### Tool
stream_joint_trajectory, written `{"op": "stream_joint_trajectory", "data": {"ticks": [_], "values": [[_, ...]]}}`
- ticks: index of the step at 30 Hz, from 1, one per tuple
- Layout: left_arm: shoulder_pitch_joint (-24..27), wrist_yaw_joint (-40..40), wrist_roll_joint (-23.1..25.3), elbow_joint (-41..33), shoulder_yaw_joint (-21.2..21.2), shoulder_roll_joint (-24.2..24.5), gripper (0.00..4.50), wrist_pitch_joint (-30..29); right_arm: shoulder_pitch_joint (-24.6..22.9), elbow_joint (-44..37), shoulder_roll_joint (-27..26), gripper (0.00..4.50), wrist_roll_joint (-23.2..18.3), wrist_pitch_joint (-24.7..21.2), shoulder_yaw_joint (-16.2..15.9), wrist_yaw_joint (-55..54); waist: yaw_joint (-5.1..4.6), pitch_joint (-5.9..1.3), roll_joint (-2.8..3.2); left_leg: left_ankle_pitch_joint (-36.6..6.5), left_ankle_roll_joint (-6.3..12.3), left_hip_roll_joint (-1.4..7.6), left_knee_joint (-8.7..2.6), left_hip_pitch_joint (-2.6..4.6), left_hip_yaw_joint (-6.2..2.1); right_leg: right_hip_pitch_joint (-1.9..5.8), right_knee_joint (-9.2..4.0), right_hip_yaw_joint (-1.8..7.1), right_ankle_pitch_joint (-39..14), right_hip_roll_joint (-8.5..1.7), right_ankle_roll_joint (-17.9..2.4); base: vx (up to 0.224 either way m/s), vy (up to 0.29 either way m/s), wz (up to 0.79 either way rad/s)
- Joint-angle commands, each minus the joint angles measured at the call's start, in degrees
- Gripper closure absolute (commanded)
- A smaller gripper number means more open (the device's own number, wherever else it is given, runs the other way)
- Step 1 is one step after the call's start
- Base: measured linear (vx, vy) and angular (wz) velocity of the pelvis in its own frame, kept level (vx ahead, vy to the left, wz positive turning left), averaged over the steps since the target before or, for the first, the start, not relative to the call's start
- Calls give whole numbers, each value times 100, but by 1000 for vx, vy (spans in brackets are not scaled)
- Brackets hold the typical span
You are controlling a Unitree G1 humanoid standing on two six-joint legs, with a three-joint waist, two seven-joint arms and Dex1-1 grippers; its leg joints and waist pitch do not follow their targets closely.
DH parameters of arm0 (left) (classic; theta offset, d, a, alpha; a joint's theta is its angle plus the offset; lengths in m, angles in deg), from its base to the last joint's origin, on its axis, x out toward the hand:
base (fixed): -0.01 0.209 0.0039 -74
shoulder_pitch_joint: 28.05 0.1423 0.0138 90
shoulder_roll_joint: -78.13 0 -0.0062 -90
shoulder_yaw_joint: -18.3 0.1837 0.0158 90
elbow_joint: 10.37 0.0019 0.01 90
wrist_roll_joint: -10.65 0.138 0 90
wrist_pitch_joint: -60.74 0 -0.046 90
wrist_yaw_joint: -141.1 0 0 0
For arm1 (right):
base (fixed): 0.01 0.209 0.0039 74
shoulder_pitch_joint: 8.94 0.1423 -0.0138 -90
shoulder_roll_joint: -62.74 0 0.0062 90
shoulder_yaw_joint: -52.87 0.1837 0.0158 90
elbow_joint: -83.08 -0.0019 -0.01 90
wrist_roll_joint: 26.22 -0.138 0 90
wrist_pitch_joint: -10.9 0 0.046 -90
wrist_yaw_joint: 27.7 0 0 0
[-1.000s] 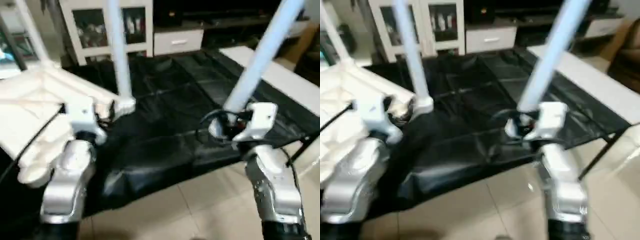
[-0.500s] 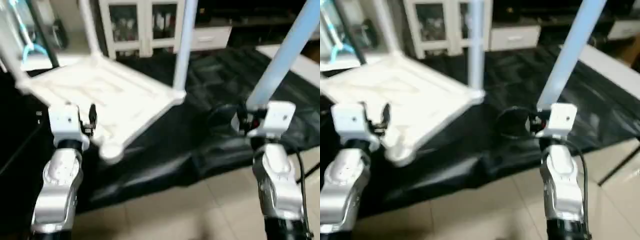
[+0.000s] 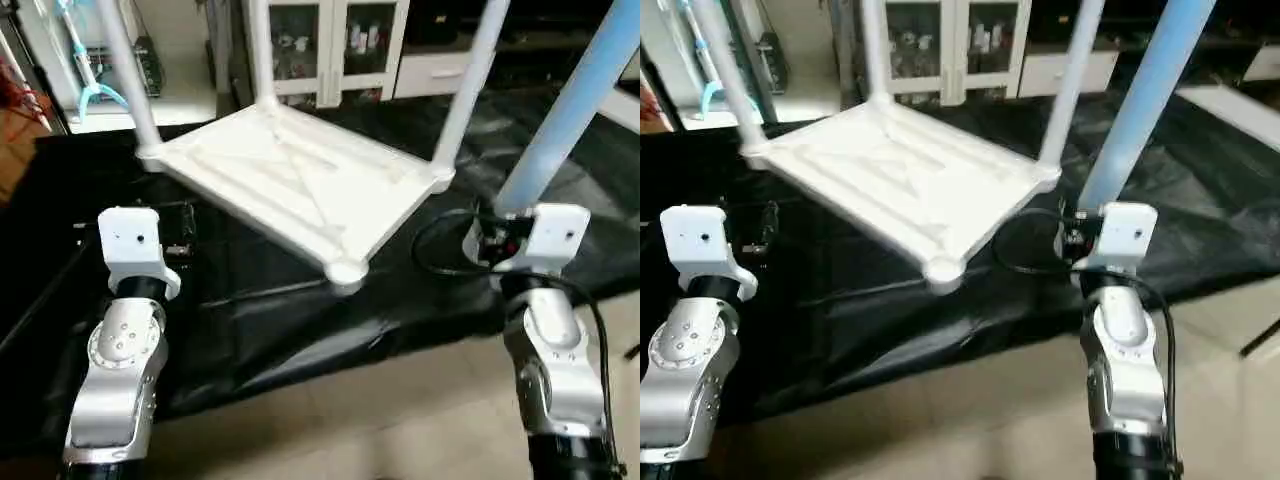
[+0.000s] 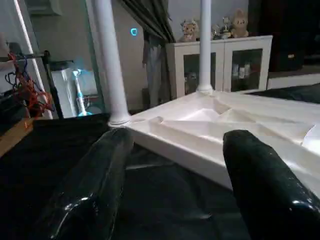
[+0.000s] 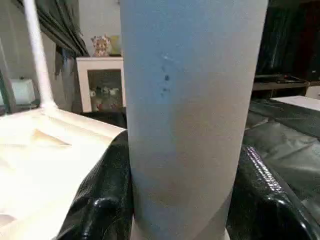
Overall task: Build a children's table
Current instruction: Move to table
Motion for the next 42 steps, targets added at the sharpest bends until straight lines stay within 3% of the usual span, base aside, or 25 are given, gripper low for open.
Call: {"op": "stream_joint_trajectory", "data": {"ticks": [1, 2, 3, 6, 7, 8, 10, 12, 13, 14, 15, 18, 19, 21, 23, 24, 25, 27, 30, 33, 36, 38, 39, 40, 42], "values": [[-39, 29, 16, -66, 90, -10, 124, -20, -48, -24, 34, 260, 12, 20, 112, -24, 359, -380, -181, -1552, -168, 430, 978, -210, -672, 82, -1355, 1545, -1867, -1902, 903, -126, 278, 5], [-39, 29, 16, -66, 90, -10, 124, -20, -48, -24, 34, 260, 12, 20, 112, -24, -14, -322, -193, -1144, -699, 484, 1381, -708, -1059, 499, -1235, 1256, -2016, -1925, 763, -88, 274, -23], [-39, 29, 16, -66, 90, -10, 124, -20, -48, -24, 34, 260, 12, 20, 112, -24, 182, -156, -157, -1109, -1046, 513, 1294, -523, -1046, 236, -1365, 1119, -2379, -1609, 204, -105, 300, -33], [-39, 29, 16, -66, 90, -10, 124, -20, -48, -24, 34, 260, 12, 20, 112, -24, 186, -220, 10, -804, -622, 701, 408, -118, -936, 363, -1355, 752, -2298, -1037, -988, -95, 281, -13], [-39, 29, 16, -66, 90, -10, 124, -20, -48, -24, 34, 260, 12, 20, 112, -24, -127, -203, 308, -1519, 515, 917, -494, 428, -944, -206, -675, 254, -1797, 17, -536, -111, 380, 9], [-39, 29, 16, -66, 90, -10, 124, -20, -48, -24, 34, 260, 12, 20, 112, -24, -127, -203, 308, -1519, 515, 917, -494, 428, -944, -206, -675, 254, -1797, 17, -536, -115, 401, 13], [-39, 29, 16, -66, 90, -10, 124, -20, -48, -24, 34, 260, 12, 20, 112, -24, -220, -164, 467, -1752, 1200, 1048, -772, 424, -992, -316, 275, -59, -592, -1, -49, -130, 473, 15], [57, -95, 156, -107, 295, -107, 124, 83, 18, 296, 205, 260, -350, -183, -80, 674, -185, -164, 389, -1709, 1264, 1149, -788, 436, -974, -185, 90, -137, -272, -86, 46, -67, 225, 1], [57, -95, 156, -107, 295, -107, 124, 83, 18, 296, 205, 260, -350, -183, -80, 674, -78, -183, 250, -2800, 178, 1368, -981, 327, -1136, 70, -237, 109, 10, -323, 76, -98, 279, -6], [51, -141, 161, -127, 356, -111, 124, 67, 11, 316, 255, 260, -485, -336, -165, 961, -78, -183, 250, -2800, 178, 1368, -981, 327, -1136, 70, -237, 109, 10, -323, 76, -102, 232, -1], [37, -173, 143, -121, 388, -118, 124, 65, -5, 307, 282, 260, -545, -430, -209, 1102, 18, -214, 136, -3337, -1123, 1331, -739, 244, -1101, 187, -712, 619, -66, -916, -429, -102, 232, -1], [23, -250, 34, -42, 379, -163, 124, 82, -9, 312, 289, 260, -525, -443, -194, 1053, -172, -134, 334, -3928, -1756, 1515, -796, 142, -1269, 242, -788, 484, -714, -661, -336, -92, 177, 7], [21, -276, 17, -21, 364, -185, 124, 126, -7, 321, 289, 260, -539, -427, -188, 1035, -141, -171, 323, -4363, -2101, 1280, -976, 86, -1096, 251, -655, 396, -340, -599, -82, -87, 136, -1], [34, -265, 33, 0, 320, -198, 124, 166, -22, 318, 268, 260, -570, -396, -179, 1025, -124, -162, 283, -4050, -2003, 1067, -743, 98, -904, 149, -909, 529, -819, -954, -404, -82, 116, 10], [44, -225, 155, 21, 314, -144, 124, 162, -52, 296, 243, 260, -604, -383, -191, 1036, -55, -118, 240, -2894, -1232, 1253, -107, 65, -1150, 279, -1314, 861, -1840, -1672, -643, -30, 69, -1], [41, -214, 199, 50, 319, -132, 124, 187, -65, 301, 237, 260, -609, -373, -200, 1044, -56, -84, 269, -2649, -1139, 1358, -112, 58, -1270, 303, -1302, 781, -1955, -1615, -597, -21, 104, -15], [18, -219, 215, 68, 329, -126, 124, 221, -66, 298, 232, 260, -618, -387, -197, 1060, -224, -33, 492, -4623, -2116, 1493, -991, 21, -1479, 279, -610, 336, -1250, -467, 219, -21, 104, -15], [-55, -200, 225, 77, 328, -133, 124, 193, -43, 266, 228, 260, -658, -448, -183, 1069, -152, -134, 522, -4703, -2662, 1503, -1302, 56, -1411, 162, -19, 204, 58, -114, 591, -28, 38, -1], [-92, -222, 251, 69, 350, -127, 124, 179, -37, 252, 243, 260, -681, -471, -176, 1065, -191, -263, 558, -3527, -2360, 1452, -1295, 226, -1467, 50, 13, 182, -155, -65, 520, -33, -28, 7], [-84, -253, 270, 75, 381, -160, 124, 185, -78, 277, 281, 260, -707, -451, -144, 1077, -151, -389, 523, -1675, -1095, 1243, -1232, 441, -1729, 130, -377, 325, -307, -147, -17, -64, -112, -16], [-72, -215, 312, 89, 391, -188, 124, 184, -96, 243, 301, 260, -723, -508, -117, 1073, -93, -330, 314, -3709, -883, 1110, -1482, 138, -1823, 246, -451, 561, -709, -191, -112, -94, -201, -22], [-63, -196, 315, 97, 391, -205, 124, 179, -98, 219, 298, 260, -734, -541, -103, 1070, -74, -292, 45, -3454, -631, 606, -943, -99, -1360, 306, -1309, 711, -1495, -548, -1372, -79, -321, -14], [-61, -193, 314, 107, 392, -214, 124, 175, -94, 218, 302, 260, -730, -546, -111, 1078, 99, -319, -185, -1720, -99, 183, 693, -282, -497, 524, -1711, 793, -2105, -812, -2271, -33, -179, -9], [-44, -188, 331, 103, 409, -232, 124, 177, -97, 204, 323, 260, -724, -546, -134, 1101, 169, -292, -27, -1278, 76, 263, 879, -452, -396, 670, -1597, 945, -1687, -830, -2424, -36, -348, -17], [-31, -184, 366, 91, 436, -241, 124, 166, -99, 203, 344, 260, -727, -545, -141, 1125, 90, -248, -247, -1237, 7, 262, 1199, -628, -212, 605, -1361, 723, -692, -668, -1673, -19, -325, -20]]}}
